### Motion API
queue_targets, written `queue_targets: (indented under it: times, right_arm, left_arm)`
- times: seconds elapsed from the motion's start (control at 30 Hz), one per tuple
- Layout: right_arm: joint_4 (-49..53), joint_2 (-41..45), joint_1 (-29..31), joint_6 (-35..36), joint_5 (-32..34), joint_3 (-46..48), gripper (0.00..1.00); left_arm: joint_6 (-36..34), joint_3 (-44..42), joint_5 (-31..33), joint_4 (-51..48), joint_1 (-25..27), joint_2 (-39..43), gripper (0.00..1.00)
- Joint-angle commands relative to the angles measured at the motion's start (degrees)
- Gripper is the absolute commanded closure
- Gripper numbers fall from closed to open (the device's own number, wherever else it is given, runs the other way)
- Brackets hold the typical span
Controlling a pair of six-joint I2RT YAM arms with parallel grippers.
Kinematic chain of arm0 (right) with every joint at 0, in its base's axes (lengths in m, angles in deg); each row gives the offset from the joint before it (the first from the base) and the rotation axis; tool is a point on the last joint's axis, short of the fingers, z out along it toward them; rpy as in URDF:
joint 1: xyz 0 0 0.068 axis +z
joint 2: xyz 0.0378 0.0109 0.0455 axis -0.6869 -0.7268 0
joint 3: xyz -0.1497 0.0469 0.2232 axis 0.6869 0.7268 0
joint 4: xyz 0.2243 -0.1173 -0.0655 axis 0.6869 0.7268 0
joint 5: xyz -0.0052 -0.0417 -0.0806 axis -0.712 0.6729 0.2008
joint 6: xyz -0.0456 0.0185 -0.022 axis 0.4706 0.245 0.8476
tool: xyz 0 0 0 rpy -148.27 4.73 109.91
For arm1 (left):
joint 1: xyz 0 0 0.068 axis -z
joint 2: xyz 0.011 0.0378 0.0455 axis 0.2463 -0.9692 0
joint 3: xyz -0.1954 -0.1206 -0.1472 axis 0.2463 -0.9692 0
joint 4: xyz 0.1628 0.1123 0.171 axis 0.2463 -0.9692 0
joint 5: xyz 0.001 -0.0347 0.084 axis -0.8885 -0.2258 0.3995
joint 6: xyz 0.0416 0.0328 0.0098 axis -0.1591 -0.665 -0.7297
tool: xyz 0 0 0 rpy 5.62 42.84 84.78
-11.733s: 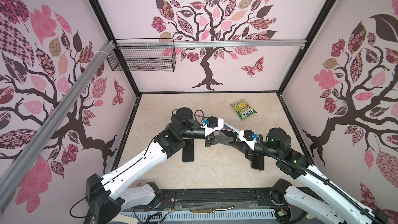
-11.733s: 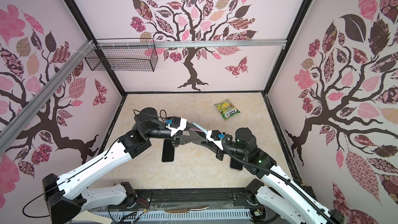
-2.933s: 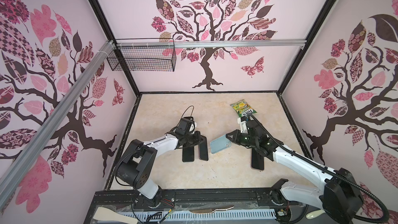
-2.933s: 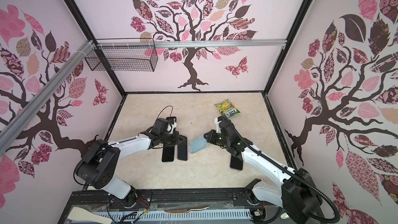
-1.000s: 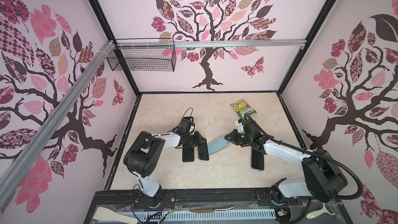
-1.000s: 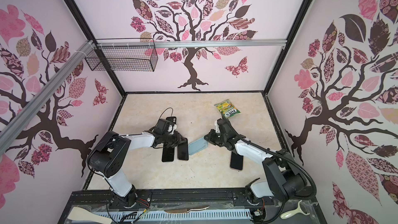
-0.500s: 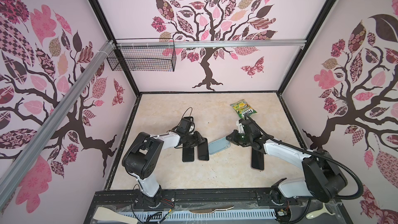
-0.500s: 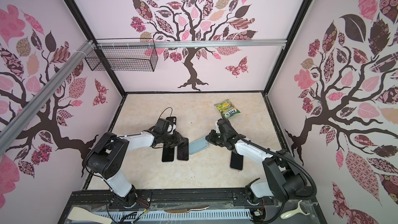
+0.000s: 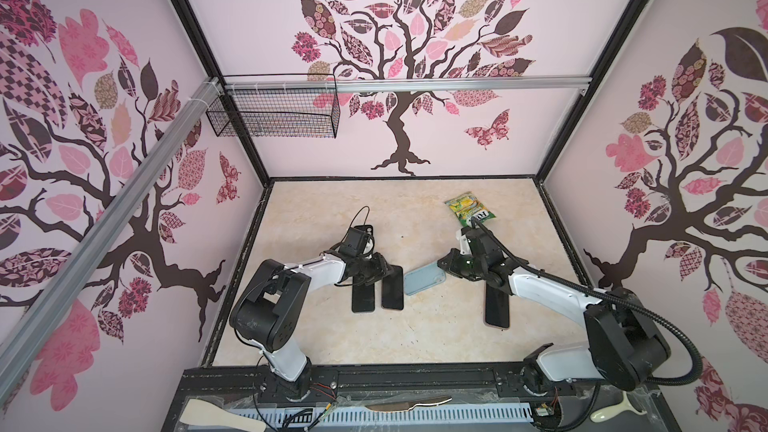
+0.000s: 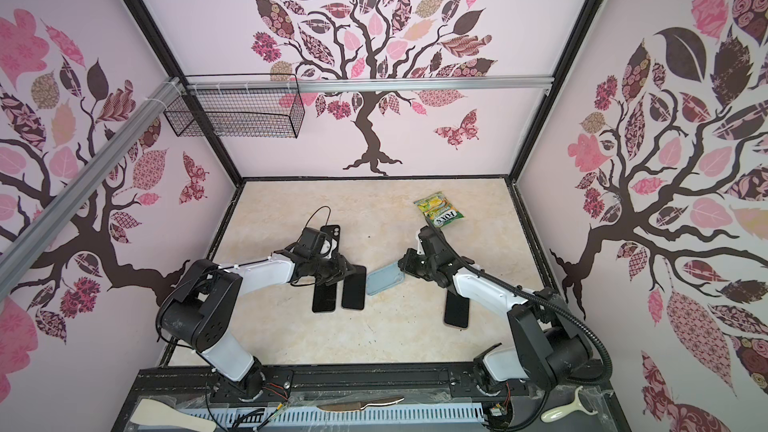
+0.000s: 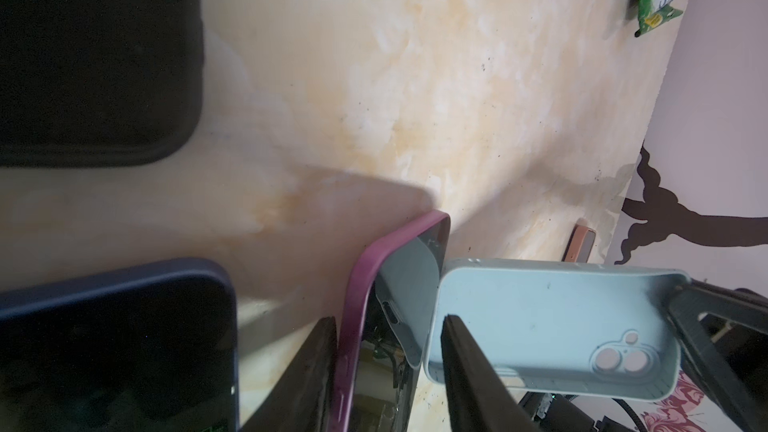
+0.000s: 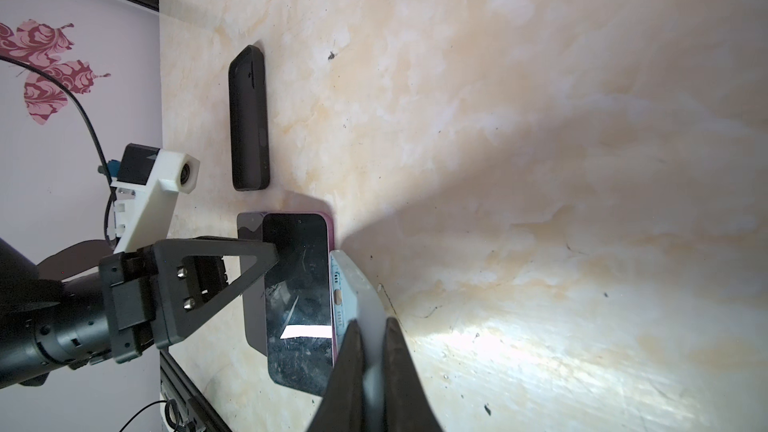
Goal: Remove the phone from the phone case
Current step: 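Lay the purple phone flat beside the other phones and open the left gripper, then raise the left gripper and grasp the light blue case held by the right gripper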
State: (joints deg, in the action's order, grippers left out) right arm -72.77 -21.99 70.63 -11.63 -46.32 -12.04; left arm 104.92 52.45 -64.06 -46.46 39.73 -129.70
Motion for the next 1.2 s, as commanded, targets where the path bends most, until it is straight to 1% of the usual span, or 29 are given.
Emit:
queue_targets:
  times: [0.0, 0.47, 1.17]
  right_arm:
    - [1.46, -0.82, -0.42, 1.67, 1.63, -2.03, 1.00]
    - [0.93, -4.17, -1.34, 3.41, 1.02, -3.69, 1.00]
    - [1.22, -5.35, -2.24, 4.57, 0.67, -4.77, 1.00]
  left_arm:
    - [-0.70, 1.23, 0.44, -0.12, -0.16, 2.22, 0.56]
    - [0.27, -1.51, 0.90, -0.34, 0.10, 5.05, 0.56]
    - [0.18, -2.14, 1.06, 0.04, 0.19, 3.17, 0.56]
